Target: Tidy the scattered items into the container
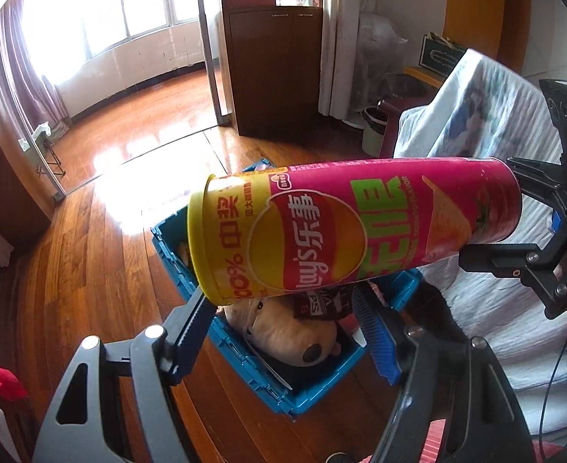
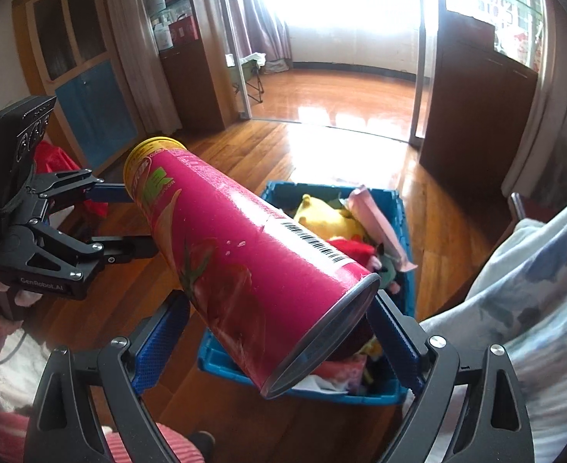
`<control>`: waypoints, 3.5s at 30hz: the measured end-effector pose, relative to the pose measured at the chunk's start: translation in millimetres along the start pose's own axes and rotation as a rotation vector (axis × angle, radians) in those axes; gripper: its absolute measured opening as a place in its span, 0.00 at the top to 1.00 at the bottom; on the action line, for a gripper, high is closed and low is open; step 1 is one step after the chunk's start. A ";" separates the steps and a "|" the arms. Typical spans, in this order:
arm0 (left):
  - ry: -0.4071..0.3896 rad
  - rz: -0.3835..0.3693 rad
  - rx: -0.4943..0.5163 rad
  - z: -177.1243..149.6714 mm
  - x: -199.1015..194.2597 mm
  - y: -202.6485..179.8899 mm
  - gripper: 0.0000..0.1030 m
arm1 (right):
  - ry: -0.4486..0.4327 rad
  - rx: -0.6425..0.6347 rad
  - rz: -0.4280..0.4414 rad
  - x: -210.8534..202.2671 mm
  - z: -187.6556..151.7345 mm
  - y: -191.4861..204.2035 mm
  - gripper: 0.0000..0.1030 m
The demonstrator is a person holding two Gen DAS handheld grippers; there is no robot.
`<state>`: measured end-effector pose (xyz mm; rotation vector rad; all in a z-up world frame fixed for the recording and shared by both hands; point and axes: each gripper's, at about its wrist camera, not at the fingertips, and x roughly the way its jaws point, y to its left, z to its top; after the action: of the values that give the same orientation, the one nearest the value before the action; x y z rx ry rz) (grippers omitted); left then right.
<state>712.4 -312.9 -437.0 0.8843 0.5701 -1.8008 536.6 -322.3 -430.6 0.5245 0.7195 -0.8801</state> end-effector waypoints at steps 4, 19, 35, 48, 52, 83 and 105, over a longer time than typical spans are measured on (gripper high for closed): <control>0.018 0.015 -0.005 -35.0 64.5 -2.9 0.30 | 0.015 0.003 0.026 64.7 -43.1 -27.3 0.09; 0.124 0.020 0.009 -79.8 273.1 -8.2 0.30 | 0.110 0.068 0.026 227.3 -135.0 -128.1 0.09; 0.096 0.048 -0.056 -83.0 271.9 -5.2 0.16 | 0.106 0.081 -0.045 222.9 -138.4 -141.4 0.00; 0.212 0.032 -0.136 -71.3 231.0 0.4 0.00 | 0.190 0.176 -0.107 178.9 -136.6 -134.0 0.00; 0.240 0.048 -0.158 -57.5 204.5 -1.1 0.00 | 0.201 0.198 -0.091 159.5 -122.3 -118.2 0.00; 0.215 0.119 -0.249 86.1 -63.9 12.2 0.00 | 0.185 0.250 -0.121 -89.4 67.5 -20.4 0.00; 0.121 -0.029 0.050 210.9 -158.1 -114.6 0.00 | 0.067 0.494 -0.412 -295.2 70.3 -51.6 0.00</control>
<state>576.8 -329.9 -184.1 1.0285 0.6198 -1.8029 389.7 -249.4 -170.1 0.8637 0.6809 -1.4477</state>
